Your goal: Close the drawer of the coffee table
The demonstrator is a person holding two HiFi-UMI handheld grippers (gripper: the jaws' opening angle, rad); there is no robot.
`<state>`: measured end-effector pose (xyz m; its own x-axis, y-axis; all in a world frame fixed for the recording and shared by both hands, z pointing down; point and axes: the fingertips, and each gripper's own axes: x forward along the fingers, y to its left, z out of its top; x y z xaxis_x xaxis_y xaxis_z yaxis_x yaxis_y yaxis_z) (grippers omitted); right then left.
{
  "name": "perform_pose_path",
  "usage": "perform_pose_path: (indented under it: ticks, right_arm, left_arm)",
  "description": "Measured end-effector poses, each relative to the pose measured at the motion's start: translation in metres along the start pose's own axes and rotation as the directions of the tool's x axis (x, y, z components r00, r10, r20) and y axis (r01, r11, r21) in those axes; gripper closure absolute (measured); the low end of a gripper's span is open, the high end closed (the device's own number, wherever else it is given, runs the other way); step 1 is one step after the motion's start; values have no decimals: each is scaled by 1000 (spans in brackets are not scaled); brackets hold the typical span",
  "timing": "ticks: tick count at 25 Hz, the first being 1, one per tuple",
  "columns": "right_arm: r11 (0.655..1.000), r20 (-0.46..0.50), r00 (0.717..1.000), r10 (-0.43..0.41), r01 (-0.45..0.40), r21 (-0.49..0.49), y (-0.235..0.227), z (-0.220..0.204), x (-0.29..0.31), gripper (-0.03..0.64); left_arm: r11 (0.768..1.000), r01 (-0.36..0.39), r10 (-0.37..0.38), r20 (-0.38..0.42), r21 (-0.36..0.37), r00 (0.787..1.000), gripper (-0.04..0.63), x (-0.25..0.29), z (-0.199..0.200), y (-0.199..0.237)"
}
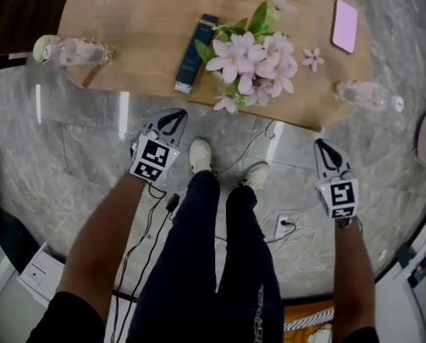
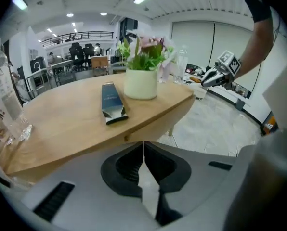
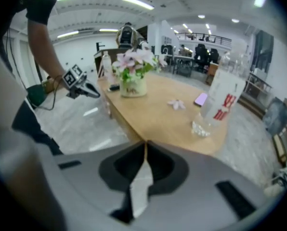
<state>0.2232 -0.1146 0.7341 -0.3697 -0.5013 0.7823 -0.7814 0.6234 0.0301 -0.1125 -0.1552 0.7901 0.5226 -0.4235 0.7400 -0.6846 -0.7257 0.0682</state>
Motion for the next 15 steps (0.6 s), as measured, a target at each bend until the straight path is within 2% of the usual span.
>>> perform_pose_path:
  ticks: [1,2,3,4,9,15]
  right_arm:
    - [1000,-31,1000,0,0,-12,-5,-13,8,580]
    - [1000,-66,998,1,-3,-24,-10,-28,15,577]
    - [999,-103,995,4,-8,-35,-14,-42,21,527]
    - [999,-137,990,7,-14,-47,-17,-54,27,447]
    - [993,-211,978,-5,-21,-120,-25,-84,46,436]
    - [970,-213,975,-60,7,-242,-35,-80,62,426]
  left_arm:
    - [1000,10,-10,-17,13,1000,528,5,-8,1]
    - [999,25,-25,-33,24,999,456,9,-15,1]
    - [999,40,-38,-48,34,998,421,13,-21,0]
    - [998,50,-48,-59,43,997,414,17,-25,0]
    - [994,75,-69,-74,75,995,383,38,-29,3]
    - [991,63,-55,-69,122,996,387,55,-27,2]
